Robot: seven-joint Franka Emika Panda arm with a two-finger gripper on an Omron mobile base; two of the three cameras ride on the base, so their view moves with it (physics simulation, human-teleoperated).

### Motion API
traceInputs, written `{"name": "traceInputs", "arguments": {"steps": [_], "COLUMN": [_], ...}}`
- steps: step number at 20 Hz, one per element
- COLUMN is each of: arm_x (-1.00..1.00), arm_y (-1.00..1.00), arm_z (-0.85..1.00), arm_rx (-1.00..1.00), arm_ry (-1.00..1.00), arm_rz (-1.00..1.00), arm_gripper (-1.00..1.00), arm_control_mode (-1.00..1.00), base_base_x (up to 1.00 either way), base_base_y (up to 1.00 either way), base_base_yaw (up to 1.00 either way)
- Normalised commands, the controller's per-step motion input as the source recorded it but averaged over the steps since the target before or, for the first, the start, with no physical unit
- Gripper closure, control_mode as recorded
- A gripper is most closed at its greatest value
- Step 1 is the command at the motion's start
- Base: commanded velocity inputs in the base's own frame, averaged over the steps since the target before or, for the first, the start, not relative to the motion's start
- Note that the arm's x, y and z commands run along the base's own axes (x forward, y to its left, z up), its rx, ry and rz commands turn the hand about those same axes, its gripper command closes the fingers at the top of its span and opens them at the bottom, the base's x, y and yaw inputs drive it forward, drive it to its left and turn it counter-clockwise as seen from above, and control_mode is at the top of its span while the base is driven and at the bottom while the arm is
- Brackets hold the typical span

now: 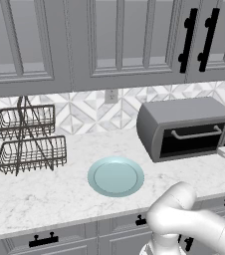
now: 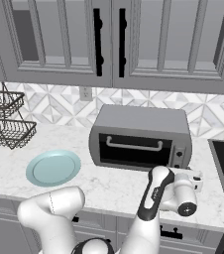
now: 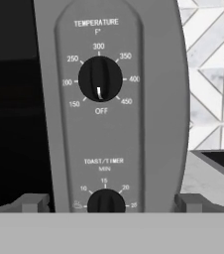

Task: Pick up the kebab skewer and baguette bread, and place them inside the toaster oven. Close the toaster oven door and start by setting the timer.

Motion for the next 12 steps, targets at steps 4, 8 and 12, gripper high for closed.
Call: {"name": "traceInputs", "arguments": {"steps": [4,8,12], "arm_x": [0.00,0.01,0.00], "arm_y": [0.01,0.06,0.01], "arm_z": [0.00,0.00,0.00], "arm_rx": [0.00,0.00,0.00], "arm_ry": [0.00,0.00,0.00], "arm_rz": [0.00,0.00,0.00], "arm_gripper": [-1.00,1.00,1.00], "arm_control_mode": [-1.00,-1.00,-1.00], "base_base_x": [0.00,0.00,0.00], "base_base_y": [0.00,0.00,0.00], "base_base_yaw": [0.00,0.00,0.00]}}
